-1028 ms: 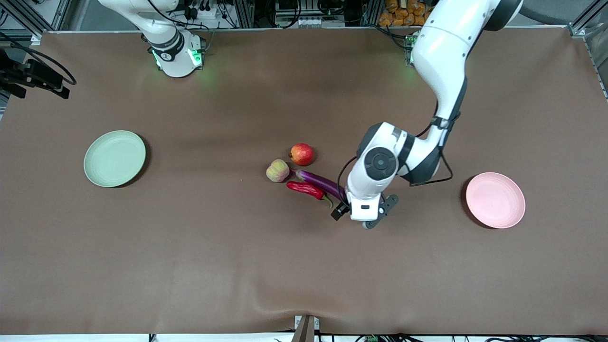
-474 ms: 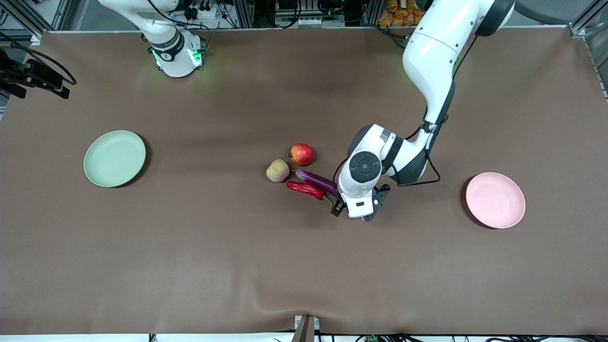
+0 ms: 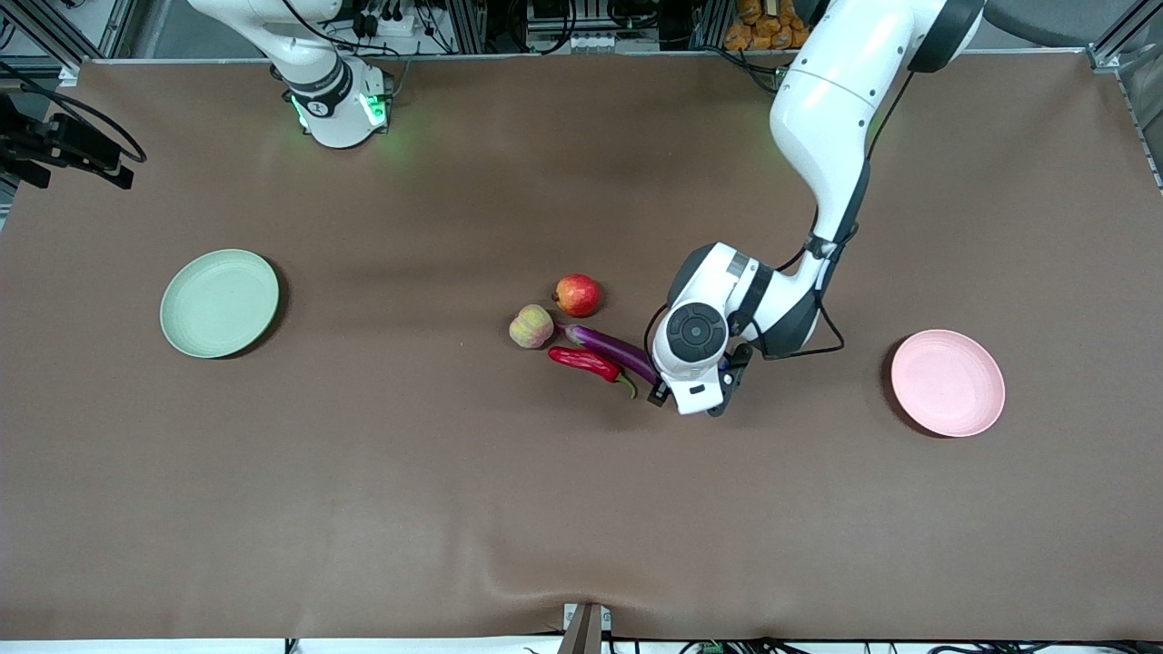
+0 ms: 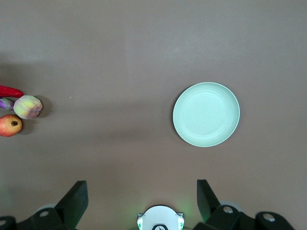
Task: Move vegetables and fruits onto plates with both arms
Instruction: 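Lower the left gripper and close it on the eggplant's end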
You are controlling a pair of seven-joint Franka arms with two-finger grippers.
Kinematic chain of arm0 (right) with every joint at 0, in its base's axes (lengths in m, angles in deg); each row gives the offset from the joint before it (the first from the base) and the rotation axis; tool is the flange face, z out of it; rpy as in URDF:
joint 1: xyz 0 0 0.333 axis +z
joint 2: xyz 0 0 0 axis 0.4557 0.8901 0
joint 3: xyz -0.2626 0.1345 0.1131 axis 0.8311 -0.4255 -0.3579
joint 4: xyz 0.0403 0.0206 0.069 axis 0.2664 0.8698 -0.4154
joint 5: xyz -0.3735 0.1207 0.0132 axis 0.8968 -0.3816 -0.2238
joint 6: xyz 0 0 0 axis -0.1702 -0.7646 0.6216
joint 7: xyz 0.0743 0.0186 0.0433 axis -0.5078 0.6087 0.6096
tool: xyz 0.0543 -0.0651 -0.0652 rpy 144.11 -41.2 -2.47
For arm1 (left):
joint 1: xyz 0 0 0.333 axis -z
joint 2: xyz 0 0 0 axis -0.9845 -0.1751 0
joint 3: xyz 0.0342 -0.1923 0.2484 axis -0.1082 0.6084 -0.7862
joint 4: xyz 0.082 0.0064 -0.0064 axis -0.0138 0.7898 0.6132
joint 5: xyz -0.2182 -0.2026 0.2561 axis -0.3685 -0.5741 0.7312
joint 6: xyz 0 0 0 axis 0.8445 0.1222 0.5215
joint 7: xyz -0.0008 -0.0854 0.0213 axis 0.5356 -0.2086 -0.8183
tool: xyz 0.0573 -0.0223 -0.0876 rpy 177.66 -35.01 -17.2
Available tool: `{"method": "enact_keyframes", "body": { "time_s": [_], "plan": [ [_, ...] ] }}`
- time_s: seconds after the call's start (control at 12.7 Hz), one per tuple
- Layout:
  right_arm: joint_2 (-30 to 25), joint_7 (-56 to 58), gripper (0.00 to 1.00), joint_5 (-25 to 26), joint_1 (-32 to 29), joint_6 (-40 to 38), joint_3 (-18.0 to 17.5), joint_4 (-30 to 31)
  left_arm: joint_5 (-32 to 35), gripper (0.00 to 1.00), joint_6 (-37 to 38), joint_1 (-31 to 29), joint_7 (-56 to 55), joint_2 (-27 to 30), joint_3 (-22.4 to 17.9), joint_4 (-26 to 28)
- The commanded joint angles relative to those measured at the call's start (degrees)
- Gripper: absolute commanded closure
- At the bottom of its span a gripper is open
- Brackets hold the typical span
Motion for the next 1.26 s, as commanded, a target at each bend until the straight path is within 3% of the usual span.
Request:
{"method": "enact_keyframes", "body": {
  "time_s": [0.0,0.08,0.16,0.24,0.32,0.71,0.79,1.19],
  "plan": [
    [-0.6,0.3,0.00,-1.1,-1.1,-0.1,-0.4,0.6,1.3,0.00,-2.6,0.6,-1.7,-2.1,-0.2,-1.1],
    [-0.7,0.3,0.00,-1.1,-1.1,-0.1,-0.4,0.6,1.3,0.00,-3.6,0.8,-1.8,-2.3,-0.3,-1.1],
    [-0.6,0.3,0.00,-1.1,-1.4,-0.1,-0.4,0.6,1.3,0.54,-3.7,1.3,-2.5,-2.3,-0.2,-1.1],
    [-0.6,0.3,0.00,-1.1,-2.0,-0.1,-0.4,0.6,1.2,0.91,-3.7,1.5,-3.1,-2.3,-0.2,-1.1],
    [-0.5,0.3,0.00,-1.0,-2.4,0.0,-0.3,0.6,1.2,0.98,-3.7,1.8,-3.9,-2.3,-0.2,-1.1],
    [0.7,1.2,0.00,-0.8,-3.5,1.2,-0.4,0.4,2.9,1.00,-2.8,1.0,-3.6,0.5,-0.4,-1.2],
    [3.5,1.1,0.00,-0.6,-3.3,0.7,-0.4,0.1,3.0,1.00,-1.1,0.9,-3.7,2.2,-0.4,-1.3],
    [4.3,0.3,0.00,-0.8,-1.0,-1.5,-0.9,0.4,2.9,1.00,4.3,-2.2,-3.6,15.9,-0.4,-1.4]
  ]
}}
